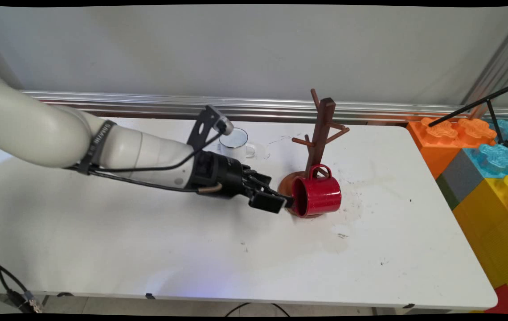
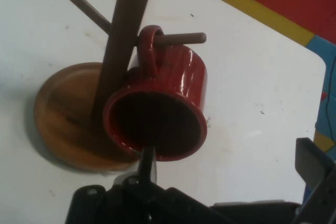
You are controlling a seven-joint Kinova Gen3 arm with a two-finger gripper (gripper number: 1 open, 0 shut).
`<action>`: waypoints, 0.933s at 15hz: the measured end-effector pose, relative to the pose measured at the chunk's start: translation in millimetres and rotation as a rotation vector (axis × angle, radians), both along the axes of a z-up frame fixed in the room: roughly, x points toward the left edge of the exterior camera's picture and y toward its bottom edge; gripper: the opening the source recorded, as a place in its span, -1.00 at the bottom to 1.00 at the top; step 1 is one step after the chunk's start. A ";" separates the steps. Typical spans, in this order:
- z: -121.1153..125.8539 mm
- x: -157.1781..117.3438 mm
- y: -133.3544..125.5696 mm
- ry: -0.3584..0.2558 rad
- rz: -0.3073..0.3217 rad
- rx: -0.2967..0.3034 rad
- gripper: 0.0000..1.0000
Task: Pick up the red mug from the rack
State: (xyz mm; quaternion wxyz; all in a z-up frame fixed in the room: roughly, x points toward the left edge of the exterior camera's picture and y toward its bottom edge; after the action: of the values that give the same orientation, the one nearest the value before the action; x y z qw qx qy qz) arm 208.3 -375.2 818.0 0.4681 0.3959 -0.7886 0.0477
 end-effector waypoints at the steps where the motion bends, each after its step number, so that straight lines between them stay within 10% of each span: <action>1: -5.5 -2.5 -0.4 0.008 0.001 0.001 1.00; 14: -73.4 -39.7 -20.7 0.086 -0.013 -0.026 1.00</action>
State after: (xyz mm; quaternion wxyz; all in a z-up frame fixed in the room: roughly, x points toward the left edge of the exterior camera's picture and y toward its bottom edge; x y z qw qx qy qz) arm 168.6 -395.8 744.6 0.5069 0.3863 -0.7697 0.0376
